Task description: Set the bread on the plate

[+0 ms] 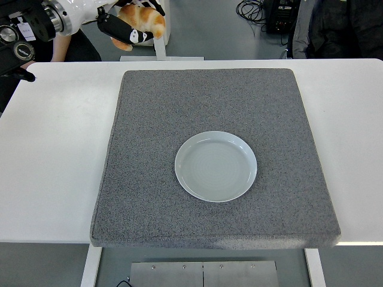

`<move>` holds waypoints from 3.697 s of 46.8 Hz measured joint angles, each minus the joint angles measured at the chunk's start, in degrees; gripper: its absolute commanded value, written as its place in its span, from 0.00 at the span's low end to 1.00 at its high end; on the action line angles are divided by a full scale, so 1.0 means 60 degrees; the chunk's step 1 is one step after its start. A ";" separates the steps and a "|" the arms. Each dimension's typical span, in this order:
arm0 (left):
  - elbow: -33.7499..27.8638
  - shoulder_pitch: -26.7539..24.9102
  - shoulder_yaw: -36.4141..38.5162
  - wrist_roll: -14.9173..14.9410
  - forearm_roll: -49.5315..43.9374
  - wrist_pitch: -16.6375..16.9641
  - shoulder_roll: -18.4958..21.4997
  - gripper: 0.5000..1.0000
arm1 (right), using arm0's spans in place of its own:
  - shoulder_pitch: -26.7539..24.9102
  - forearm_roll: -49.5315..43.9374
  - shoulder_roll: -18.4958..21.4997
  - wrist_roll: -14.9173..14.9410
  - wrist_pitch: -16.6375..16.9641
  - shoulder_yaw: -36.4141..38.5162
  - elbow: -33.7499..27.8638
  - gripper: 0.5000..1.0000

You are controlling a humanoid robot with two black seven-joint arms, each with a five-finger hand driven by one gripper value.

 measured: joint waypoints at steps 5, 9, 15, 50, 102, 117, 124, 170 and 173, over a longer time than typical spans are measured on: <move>0.0063 -0.0010 0.0003 0.0045 -0.0018 0.0097 -0.0610 0.00 | 0.0002 0.0000 0.0000 -0.0001 0.0000 -0.0002 0.0008 1.00; 0.0315 0.0052 0.0036 0.0059 -0.0009 0.0201 -0.1333 0.00 | 0.0006 0.0000 0.0000 -0.0001 0.0002 -0.0003 0.0007 1.00; 0.0876 0.0229 0.0054 0.0040 0.0011 0.0384 -0.2474 0.00 | -0.0006 0.0000 0.0000 -0.0001 0.0002 -0.0003 0.0005 1.00; 0.0221 0.2302 0.0480 -0.0378 0.2456 0.0788 -0.4093 0.00 | -0.0053 0.0000 0.0000 0.0002 -0.0001 -0.0004 0.0006 1.00; 0.0381 0.4120 0.0503 -0.0787 0.3542 0.1096 -0.3719 0.00 | -0.0024 0.0000 0.0000 -0.0001 0.0007 -0.0002 0.0009 1.00; 0.0421 0.4208 0.0459 -0.0777 0.3389 0.1091 -0.3701 0.18 | -0.0022 0.0000 0.0000 0.0002 0.0005 -0.0001 0.0006 1.00; 0.0425 0.4247 0.0457 -0.0774 0.3369 0.1088 -0.3675 0.37 | -0.0016 0.0000 0.0000 0.0001 0.0003 0.0000 0.0007 1.00; 0.0393 0.3074 -0.0870 -0.0408 0.0434 0.0418 -0.3112 0.76 | -0.0021 0.0000 0.0000 -0.0001 0.0007 -0.0002 0.0006 1.00; 0.0393 0.2843 -0.1224 -0.0291 -0.0130 0.0190 -0.2993 0.76 | -0.0022 0.0000 0.0000 0.0000 0.0006 -0.0005 0.0008 1.00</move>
